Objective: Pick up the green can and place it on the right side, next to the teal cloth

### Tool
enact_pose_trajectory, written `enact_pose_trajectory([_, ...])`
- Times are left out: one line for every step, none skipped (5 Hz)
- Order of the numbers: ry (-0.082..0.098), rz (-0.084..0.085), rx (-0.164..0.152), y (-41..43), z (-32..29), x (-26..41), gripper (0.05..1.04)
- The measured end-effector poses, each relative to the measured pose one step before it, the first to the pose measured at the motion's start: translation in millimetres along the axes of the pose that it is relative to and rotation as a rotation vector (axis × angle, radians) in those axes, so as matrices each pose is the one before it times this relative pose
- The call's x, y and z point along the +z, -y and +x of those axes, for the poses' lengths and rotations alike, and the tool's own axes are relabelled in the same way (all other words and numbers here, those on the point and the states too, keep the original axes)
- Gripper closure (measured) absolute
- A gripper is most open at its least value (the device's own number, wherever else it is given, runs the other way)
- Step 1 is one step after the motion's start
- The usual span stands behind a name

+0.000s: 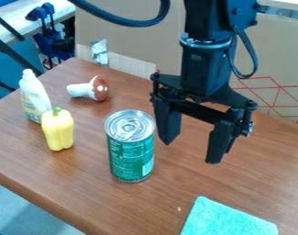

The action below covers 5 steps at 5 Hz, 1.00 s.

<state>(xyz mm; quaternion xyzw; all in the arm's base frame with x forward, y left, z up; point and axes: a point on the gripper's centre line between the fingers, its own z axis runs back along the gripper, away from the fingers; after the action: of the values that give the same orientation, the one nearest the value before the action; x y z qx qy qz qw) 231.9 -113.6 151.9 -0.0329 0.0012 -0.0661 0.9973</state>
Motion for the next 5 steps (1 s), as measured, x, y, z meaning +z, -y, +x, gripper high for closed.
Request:
enact_pose_trajectory([-0.0205, 0.0060, 0.0029, -1.05, -0.96, -5.37, 0.083])
enact_pose_trajectory([0.0124, 0.0628, 0.0288, -22.53, 5.16, 1.14, 0.083])
enact_pose_trajectory([0.0214, 0.0529, 0.0206, -22.38, 7.85, 3.57, 0.083])
enact_pose_trajectory([0.0069, 0.0020, 0.0315, -19.04, 4.39, -0.70, 0.083])
enact_pose_trajectory([-0.0240, -0.0046, 0.0559, -17.98, 2.14, -7.46, 0.083])
